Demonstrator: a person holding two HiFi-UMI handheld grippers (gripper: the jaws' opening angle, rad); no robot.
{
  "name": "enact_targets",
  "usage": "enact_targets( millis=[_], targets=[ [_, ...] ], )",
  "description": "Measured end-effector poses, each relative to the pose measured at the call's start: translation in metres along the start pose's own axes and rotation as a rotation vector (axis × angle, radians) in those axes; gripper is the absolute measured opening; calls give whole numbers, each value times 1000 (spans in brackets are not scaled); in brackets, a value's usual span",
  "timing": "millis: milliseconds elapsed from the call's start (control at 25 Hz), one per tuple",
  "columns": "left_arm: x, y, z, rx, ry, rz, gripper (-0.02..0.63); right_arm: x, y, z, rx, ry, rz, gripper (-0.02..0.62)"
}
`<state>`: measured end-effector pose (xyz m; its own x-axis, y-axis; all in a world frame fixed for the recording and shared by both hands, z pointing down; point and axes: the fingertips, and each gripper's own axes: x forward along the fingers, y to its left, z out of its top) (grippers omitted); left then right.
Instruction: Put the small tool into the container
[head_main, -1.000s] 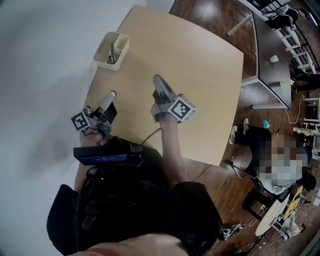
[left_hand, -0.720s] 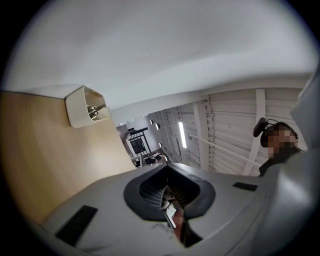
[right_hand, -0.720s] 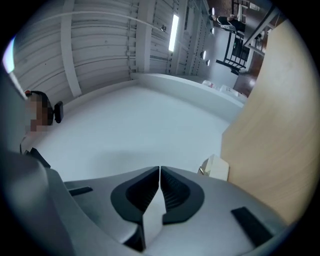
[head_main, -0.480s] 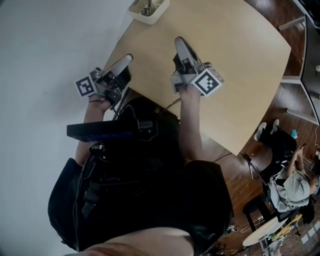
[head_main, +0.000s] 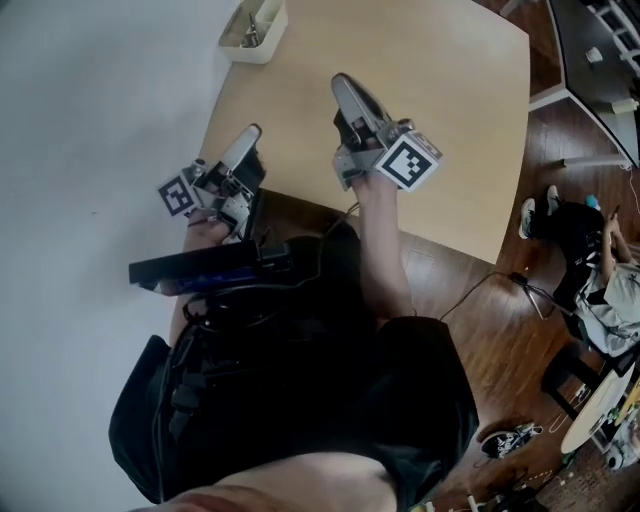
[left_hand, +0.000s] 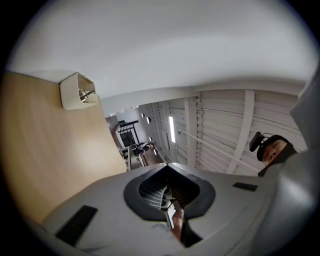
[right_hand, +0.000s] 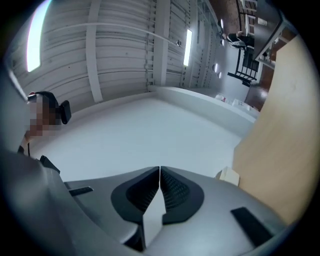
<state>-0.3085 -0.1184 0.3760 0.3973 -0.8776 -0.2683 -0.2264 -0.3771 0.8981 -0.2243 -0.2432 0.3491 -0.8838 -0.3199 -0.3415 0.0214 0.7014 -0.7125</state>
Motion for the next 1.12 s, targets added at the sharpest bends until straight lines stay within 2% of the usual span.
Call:
enact_targets(
  millis=[120,280,400,520,640,840,1000,1120],
  targets=[
    [-14,17,-11,-58,35,-16,2,-11,4,-20,-11,-6,-46,-15],
    [-40,38,-20,-105,47,-46,3,-34,23,-68,-39,29,-115,-15],
    [-57,-1,-76,-165,83,-130,5,-107,76,-82,-79,39,-222,-15],
    [-78,-55,-126,-226,73,-199,2,-161,129,-77,-108,78,-310,-15],
    [-90,-66,-126,-247,13,-249,2,-156,149,-74,-157,122,-315,-15],
    [-101,-65,-112,-267,-107,-323,2,-122,152,-102,-110,217,-246,-15],
    [-97,-64,-110,-284,-123,-331,2,-107,159,-104,-94,238,-230,-15],
    [-91,-65,-114,-307,-97,-343,2,-111,162,-100,-120,231,-270,-15]
  ],
)
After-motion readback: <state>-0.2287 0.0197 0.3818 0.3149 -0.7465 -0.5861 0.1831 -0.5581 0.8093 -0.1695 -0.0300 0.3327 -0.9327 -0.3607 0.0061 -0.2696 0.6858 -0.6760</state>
